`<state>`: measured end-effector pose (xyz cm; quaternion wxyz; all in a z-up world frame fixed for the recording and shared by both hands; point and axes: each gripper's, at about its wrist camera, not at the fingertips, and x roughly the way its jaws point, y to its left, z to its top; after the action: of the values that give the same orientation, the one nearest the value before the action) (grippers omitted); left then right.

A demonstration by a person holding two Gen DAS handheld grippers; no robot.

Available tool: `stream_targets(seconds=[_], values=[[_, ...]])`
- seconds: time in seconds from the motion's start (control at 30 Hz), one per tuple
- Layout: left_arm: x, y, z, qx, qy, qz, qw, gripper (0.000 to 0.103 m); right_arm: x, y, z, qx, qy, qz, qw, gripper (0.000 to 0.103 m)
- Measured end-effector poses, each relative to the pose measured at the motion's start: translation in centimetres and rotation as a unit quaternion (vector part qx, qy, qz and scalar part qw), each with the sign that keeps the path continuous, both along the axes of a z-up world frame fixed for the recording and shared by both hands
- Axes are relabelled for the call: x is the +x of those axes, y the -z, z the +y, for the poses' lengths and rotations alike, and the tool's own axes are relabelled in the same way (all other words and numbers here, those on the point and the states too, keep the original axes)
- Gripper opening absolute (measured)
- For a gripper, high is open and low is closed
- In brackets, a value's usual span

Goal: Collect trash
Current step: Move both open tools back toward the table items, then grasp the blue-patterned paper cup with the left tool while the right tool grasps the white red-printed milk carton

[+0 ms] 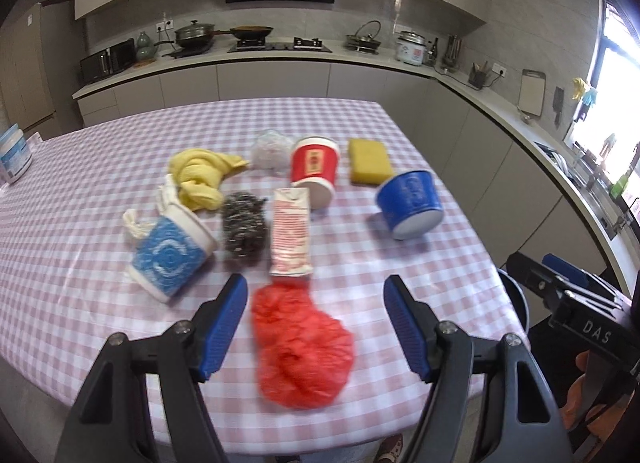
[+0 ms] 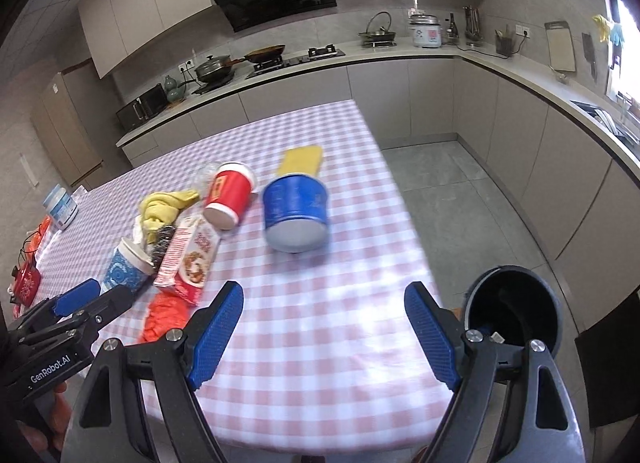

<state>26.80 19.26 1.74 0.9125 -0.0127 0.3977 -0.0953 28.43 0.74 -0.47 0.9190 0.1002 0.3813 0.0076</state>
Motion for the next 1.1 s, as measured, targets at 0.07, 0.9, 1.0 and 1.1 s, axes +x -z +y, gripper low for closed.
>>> stream_targets(seconds=[0.07,0.9,1.0,1.1], values=[[0.3,0.2,1.4,0.002,-0.003,-0.001,1.0,0.072,0.3,0.1,1.3,-0.001,-0.002,-0.001,1.0,0.084],[4.3,3.9,9.8,0.032,-0.072,0.021,0.9967,0.072,5.9,2.8,10.5,0.0,-0.093,0.017,0.996,0.084],[5.7,4.6,10.5,0.033,-0.049,0.029,0.9978,0.072,7.1,3.5,11.9,0.004,-0.084,0.02,0.996,0.084],[6.7,5.4,10.7,0.038,-0.028,0.032,0.9984,0.072,8.4,4.1,13.4,0.003,-0.08,0.025,0.996,0.084]])
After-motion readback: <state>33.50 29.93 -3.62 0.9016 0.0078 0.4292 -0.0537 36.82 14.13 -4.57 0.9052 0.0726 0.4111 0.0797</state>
